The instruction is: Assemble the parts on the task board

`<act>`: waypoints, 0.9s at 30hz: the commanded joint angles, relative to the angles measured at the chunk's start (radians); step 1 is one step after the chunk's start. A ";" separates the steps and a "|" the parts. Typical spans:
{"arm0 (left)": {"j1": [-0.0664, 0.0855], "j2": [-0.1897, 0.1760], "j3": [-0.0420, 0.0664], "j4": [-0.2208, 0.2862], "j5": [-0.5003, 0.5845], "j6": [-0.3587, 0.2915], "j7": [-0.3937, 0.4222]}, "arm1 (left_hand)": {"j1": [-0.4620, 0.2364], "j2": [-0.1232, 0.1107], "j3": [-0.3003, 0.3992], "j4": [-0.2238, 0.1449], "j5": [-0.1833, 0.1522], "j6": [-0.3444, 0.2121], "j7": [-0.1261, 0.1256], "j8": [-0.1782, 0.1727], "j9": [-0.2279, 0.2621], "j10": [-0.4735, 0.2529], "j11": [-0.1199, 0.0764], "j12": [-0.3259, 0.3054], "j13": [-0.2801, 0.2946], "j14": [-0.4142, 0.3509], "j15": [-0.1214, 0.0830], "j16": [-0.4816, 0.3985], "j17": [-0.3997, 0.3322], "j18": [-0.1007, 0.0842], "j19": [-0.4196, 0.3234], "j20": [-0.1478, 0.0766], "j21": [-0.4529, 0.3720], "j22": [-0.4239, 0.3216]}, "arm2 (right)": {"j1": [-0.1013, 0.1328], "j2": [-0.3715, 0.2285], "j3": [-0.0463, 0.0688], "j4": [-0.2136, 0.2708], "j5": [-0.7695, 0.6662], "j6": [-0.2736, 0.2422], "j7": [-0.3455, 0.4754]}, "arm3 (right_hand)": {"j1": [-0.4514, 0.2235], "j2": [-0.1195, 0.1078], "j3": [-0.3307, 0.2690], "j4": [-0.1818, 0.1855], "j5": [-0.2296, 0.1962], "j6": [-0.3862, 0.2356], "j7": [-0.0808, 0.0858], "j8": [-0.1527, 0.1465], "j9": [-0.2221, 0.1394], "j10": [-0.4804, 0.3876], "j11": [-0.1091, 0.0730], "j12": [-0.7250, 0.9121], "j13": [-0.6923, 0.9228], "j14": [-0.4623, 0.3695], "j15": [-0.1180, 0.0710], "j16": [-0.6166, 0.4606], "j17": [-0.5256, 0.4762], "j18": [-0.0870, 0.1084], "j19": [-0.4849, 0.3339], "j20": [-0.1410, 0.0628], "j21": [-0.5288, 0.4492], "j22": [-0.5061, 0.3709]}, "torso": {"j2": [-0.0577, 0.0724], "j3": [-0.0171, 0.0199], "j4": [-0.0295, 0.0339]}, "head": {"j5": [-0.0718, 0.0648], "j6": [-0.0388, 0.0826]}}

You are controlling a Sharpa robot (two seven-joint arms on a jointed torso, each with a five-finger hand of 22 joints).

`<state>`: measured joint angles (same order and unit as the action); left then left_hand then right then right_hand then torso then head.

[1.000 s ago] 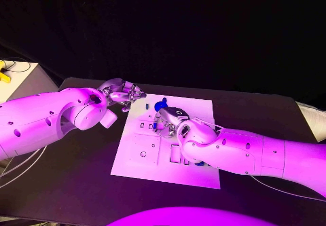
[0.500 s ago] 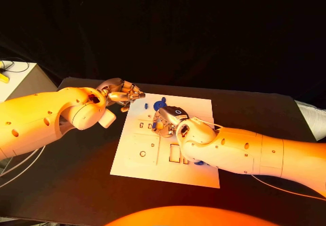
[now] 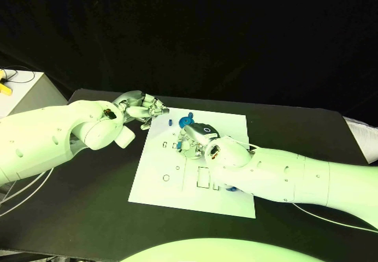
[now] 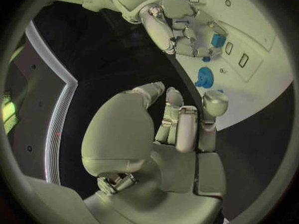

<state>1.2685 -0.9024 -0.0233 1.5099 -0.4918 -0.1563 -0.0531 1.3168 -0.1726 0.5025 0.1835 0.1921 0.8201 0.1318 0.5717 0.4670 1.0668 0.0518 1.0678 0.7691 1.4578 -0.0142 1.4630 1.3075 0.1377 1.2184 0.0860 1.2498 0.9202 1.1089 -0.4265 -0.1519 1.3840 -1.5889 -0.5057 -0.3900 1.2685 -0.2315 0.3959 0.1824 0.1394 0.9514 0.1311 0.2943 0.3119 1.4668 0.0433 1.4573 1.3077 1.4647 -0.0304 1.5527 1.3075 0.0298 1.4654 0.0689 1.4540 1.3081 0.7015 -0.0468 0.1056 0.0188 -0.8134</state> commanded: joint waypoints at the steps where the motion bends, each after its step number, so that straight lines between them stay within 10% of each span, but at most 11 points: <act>1: 0.001 0.003 0.000 0.001 -0.002 0.023 -0.002 | -0.003 0.001 0.005 0.003 0.003 -0.012 0.001 0.004 0.002 -0.012 0.001 -0.006 -0.005 0.006 0.002 0.004 0.028 -0.009 0.008 0.000 0.003 0.001 | -0.001 0.000 -0.001 0.000 -0.011 -0.010 0.009 | -0.008 -0.008 -0.021 0.006 0.000 -0.024 0.006 -0.012 -0.006 -0.006 0.011 -0.022 0.146 0.093 0.010 -0.005 0.211 0.002 0.054 0.011 -0.008 0.165 | 0.000 -0.0001 -0.0010 | 0.001 0.000; 14: 0.001 0.006 0.000 -0.006 -0.021 0.042 -0.005 | -0.034 -0.014 -0.018 0.030 -0.001 -0.026 0.008 0.008 0.005 0.027 0.008 0.048 0.049 0.020 0.009 0.020 0.057 -0.010 0.010 0.005 0.009 0.008 | 0.002 -0.037 -0.001 0.064 -0.003 -0.087 0.013 | 0.093 0.029 -0.409 0.115 0.058 -0.156 0.056 -0.129 -0.056 -0.114 0.056 -0.138 0.018 0.085 0.048 -0.020 0.183 0.013 0.035 0.046 -0.064 0.129 | -0.002 0.0015 -0.0050 | 0.009 0.006; 20: 0.000 0.024 0.000 -0.025 -0.083 0.046 -0.020 | -0.046 -0.010 -0.036 0.057 0.001 -0.032 0.007 0.015 0.009 0.097 0.007 0.126 0.139 0.052 0.008 0.050 0.119 -0.016 0.032 0.005 0.032 0.045 | 0.024 -0.110 0.005 0.153 0.031 -0.136 0.067 | 0.100 0.042 -0.410 0.114 0.084 -0.142 0.055 -0.129 -0.057 -0.110 0.055 -0.132 0.018 0.083 0.048 -0.023 0.177 0.013 0.036 0.048 -0.063 0.131 | -0.005 0.0056 -0.0147 | 0.004 0.015; 23: 0.000 0.039 -0.001 -0.035 -0.136 0.043 -0.053 | -0.036 0.010 -0.025 0.068 0.022 -0.025 -0.003 0.025 0.013 0.157 -0.002 0.184 0.216 0.068 0.001 0.065 0.151 -0.022 0.054 0.002 0.052 0.077 | 0.045 -0.163 0.007 0.182 0.116 -0.145 0.167 | 0.158 0.101 -0.347 0.103 0.094 -0.078 0.035 -0.093 -0.048 -0.112 0.038 -0.129 0.014 0.082 0.035 -0.026 0.171 0.017 0.031 0.038 -0.078 0.121 | -0.012 0.0073 -0.0183 | 0.002 0.018; 27: 0.000 0.056 -0.002 -0.042 -0.200 0.073 -0.121 | -0.033 -0.009 0.064 0.067 0.028 -0.020 -0.011 0.040 0.018 0.166 -0.012 0.199 0.236 0.069 -0.008 0.063 0.148 -0.021 0.055 -0.006 0.053 0.073 | 0.077 -0.234 0.009 0.204 0.257 -0.127 0.296 | 0.221 0.113 -0.281 0.093 0.123 -0.060 0.030 -0.074 -0.047 -0.139 0.031 -0.152 -0.011 0.079 0.027 -0.032 0.161 0.018 0.029 0.029 -0.086 0.117 | -0.017 0.0100 -0.0247 | 0.015 0.016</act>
<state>1.2681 -0.8526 -0.0254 1.4695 -0.5943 -0.1256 -0.0980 1.2852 -0.1712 0.5524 0.2499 0.2175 0.8016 0.1288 0.6074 0.4834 1.2282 0.0413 1.2654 1.0036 1.4673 -0.0161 1.5243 1.3075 0.1222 1.2708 0.0841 1.2994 0.9944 1.1770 -0.6432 -0.1434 1.5781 -1.4905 -0.6173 -0.2658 1.4766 -0.1201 0.1011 0.2782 0.2558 0.8852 0.1602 0.2166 0.2633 1.3370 0.0743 1.3116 1.3018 1.4666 0.0029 1.5244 1.3074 0.0299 1.4639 0.1055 1.3688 1.3077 0.6905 -0.0395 0.0880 0.0257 -0.7965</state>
